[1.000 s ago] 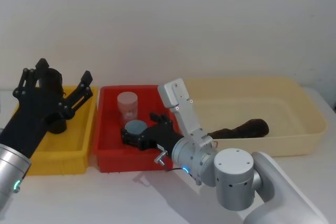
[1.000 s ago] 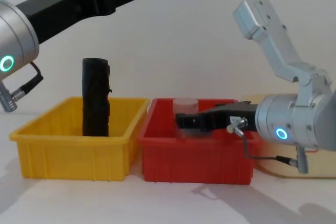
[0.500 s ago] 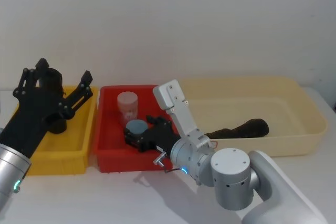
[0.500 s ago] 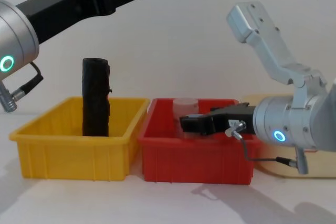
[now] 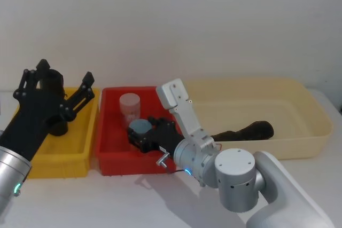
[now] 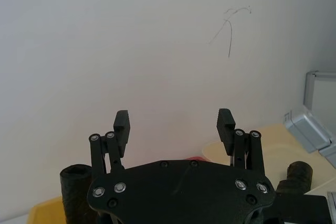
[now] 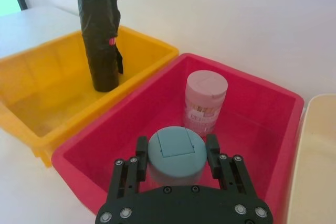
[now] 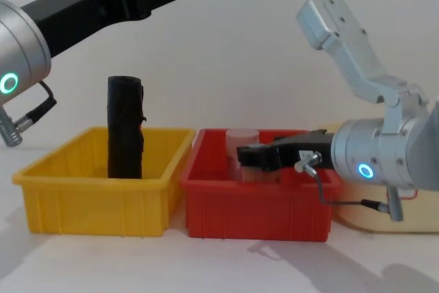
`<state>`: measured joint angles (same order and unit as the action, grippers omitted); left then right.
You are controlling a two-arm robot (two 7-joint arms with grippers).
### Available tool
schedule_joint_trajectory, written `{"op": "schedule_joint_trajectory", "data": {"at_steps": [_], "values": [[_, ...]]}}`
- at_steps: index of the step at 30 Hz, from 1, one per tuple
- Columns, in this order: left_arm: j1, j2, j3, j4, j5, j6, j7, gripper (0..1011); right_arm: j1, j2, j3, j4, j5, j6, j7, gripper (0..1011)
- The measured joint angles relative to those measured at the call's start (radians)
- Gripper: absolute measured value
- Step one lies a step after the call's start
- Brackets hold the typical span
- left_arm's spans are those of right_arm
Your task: Pick up the garbage bag with the one hand and transfer it to the other hand.
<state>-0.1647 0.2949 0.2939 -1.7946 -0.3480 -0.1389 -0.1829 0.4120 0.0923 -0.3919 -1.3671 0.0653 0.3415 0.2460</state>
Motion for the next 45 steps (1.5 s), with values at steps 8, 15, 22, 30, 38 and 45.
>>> {"op": "schedule_joint_trajectory", "data": {"at_steps": [8,15,22,30,38,45], "values": [[0.000,0.000,0.000,0.000,0.000,0.000,0.000,1001,-0.004,-0.011,0.035,-0.036,0.031,0.007,0.005,646],[0.000,0.000,0.000,0.000,0.000,0.000,0.000,1001,-0.004,-0.019,0.076,-0.079,0.072,0.009,0.008,646],[0.000,0.000,0.000,0.000,0.000,0.000,0.000,1001,0.007,-0.023,0.144,-0.119,0.117,-0.007,-0.003,645],[0.000,0.000,0.000,0.000,0.000,0.000,0.000,1001,0.025,-0.017,0.205,-0.115,0.138,-0.038,-0.037,646],[0.000,0.000,0.000,0.000,0.000,0.000,0.000,1001,0.042,0.009,0.245,-0.062,0.128,-0.077,-0.076,646],[0.000,0.000,0.000,0.000,0.000,0.000,0.000,1001,0.054,0.041,0.262,0.018,0.086,-0.114,-0.108,685]]}}
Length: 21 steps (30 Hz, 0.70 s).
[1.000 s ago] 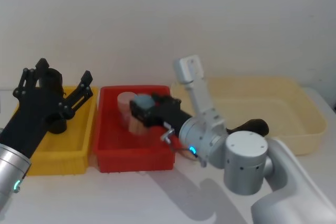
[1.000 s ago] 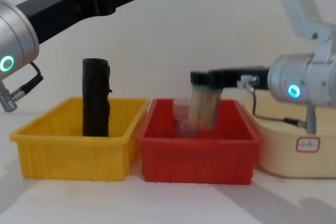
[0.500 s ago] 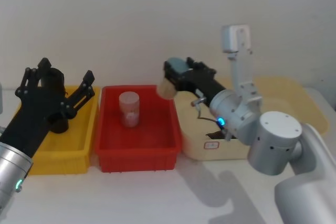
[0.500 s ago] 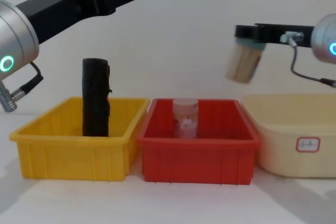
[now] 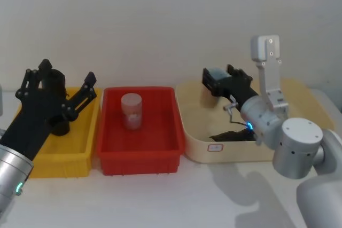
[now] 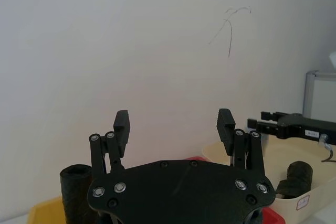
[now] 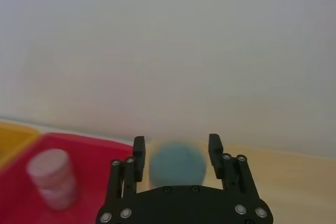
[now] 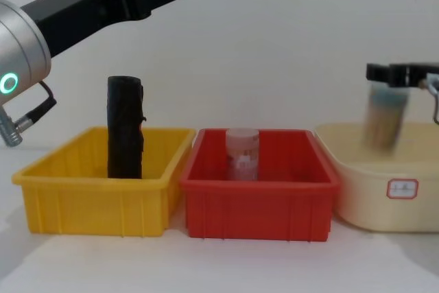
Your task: Pick up the garbage bag with the one hand and transfer it to the other hand.
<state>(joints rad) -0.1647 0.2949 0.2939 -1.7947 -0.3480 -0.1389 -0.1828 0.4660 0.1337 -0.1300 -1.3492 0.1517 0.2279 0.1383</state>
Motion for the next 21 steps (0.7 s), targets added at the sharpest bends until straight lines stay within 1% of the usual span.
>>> {"op": "schedule_joint_trajectory", "data": {"at_steps": [1,5,6,7,11,21], "values": [[0.000,0.000,0.000,0.000,0.000,0.000,0.000,1001,0.001,0.004,0.002,0.010,-0.003,-0.003,-0.002,752],[0.000,0.000,0.000,0.000,0.000,0.000,0.000,1002,0.003,0.016,0.009,0.039,-0.018,-0.016,-0.011,845],[0.000,0.000,0.000,0.000,0.000,0.000,0.000,1002,0.003,0.020,0.012,0.047,-0.022,-0.020,-0.013,897],[0.000,0.000,0.000,0.000,0.000,0.000,0.000,1001,0.003,0.022,0.013,0.049,-0.023,-0.023,-0.014,897],[0.000,0.000,0.000,0.000,0.000,0.000,0.000,1001,-0.004,0.028,0.024,0.053,-0.026,-0.033,-0.016,1000],[0.000,0.000,0.000,0.000,0.000,0.000,0.000,1001,-0.045,0.035,0.053,-0.008,-0.002,-0.038,0.004,1000]]}}
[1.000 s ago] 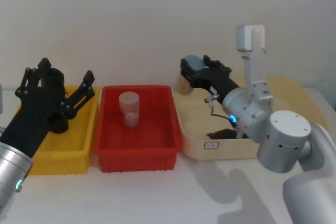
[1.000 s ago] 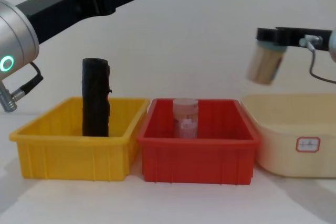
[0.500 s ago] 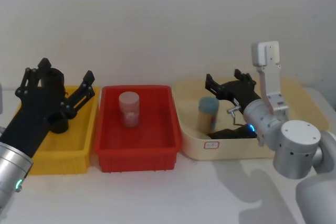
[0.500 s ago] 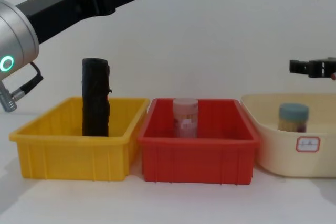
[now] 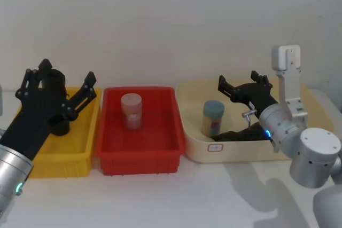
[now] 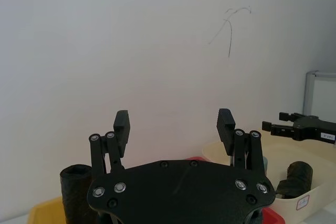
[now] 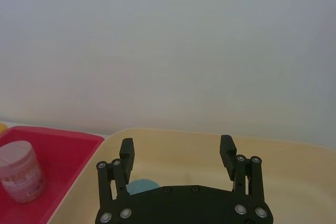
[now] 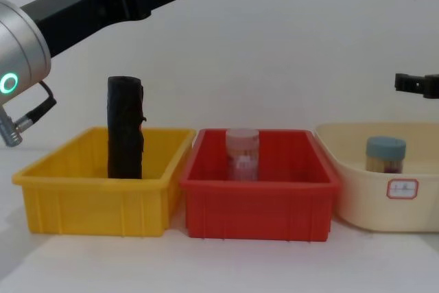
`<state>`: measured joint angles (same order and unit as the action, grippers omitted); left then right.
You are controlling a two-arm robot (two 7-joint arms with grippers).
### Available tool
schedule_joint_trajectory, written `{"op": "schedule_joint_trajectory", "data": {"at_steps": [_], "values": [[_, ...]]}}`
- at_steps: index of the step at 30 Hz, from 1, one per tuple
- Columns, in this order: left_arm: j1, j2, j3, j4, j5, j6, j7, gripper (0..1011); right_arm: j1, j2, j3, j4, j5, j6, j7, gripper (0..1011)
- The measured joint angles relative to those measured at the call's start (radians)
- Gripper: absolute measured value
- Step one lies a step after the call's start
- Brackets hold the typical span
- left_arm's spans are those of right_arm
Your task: Pick up the garbage bag with the one hand and transfer it to the other hand.
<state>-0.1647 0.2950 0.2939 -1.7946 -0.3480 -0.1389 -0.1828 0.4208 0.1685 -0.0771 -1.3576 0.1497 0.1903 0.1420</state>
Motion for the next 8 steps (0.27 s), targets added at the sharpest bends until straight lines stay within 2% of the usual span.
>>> {"op": "schedule_joint_trajectory", "data": {"at_steps": [8], "values": [[0.000,0.000,0.000,0.000,0.000,0.000,0.000,1001,-0.021,0.003,0.013,-0.034,0.015,0.001,0.010,1001]]}}
